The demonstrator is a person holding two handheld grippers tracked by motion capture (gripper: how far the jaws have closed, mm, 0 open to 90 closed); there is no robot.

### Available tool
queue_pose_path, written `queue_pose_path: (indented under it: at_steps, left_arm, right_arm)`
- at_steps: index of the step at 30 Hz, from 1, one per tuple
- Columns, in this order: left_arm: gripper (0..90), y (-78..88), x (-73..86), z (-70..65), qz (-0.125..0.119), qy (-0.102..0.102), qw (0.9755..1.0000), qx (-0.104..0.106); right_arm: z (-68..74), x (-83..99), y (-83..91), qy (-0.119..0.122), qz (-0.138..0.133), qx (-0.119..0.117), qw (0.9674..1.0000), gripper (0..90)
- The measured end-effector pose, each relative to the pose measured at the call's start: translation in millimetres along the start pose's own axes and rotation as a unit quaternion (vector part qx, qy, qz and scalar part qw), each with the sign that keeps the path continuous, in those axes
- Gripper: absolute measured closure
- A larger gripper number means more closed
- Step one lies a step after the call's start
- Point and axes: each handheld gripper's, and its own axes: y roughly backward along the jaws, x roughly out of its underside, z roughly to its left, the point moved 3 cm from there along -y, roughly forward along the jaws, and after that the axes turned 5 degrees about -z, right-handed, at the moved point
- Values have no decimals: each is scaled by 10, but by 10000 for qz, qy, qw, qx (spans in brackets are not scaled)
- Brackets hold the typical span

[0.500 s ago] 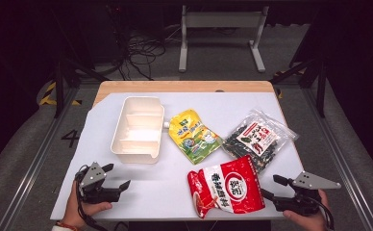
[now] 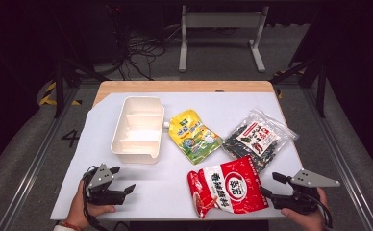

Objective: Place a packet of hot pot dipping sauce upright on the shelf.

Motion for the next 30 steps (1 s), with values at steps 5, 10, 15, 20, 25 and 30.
queue_pose_path:
  at_steps: [5,10,15,20,25,30]
  left_arm:
    - [159,-29,-26,-38,10,-72,9999,87]
    - [158,-52,-54,-54,-5,-112,9998,180]
    - [158,-58,-152,-108,12,-316,9992,226]
    - [160,-63,-362,-261,-226,-439,9969,608]
    - [168,-205,-602,-590,-271,-741,9896,1202]
    - [173,-349,-754,-800,-242,-950,9832,1542]
  right_arm:
    - [32,113,-166,-205,552,-214,9980,208]
    - [95,189,-339,-296,944,-795,9919,350]
    - [218,81,-408,339,932,-1134,9886,769]
    - [252,-107,-412,646,681,-1295,9871,898]
    - [378,-362,-406,1217,425,-1396,9818,900]
    - [561,-605,-408,1776,189,-1357,9745,900]
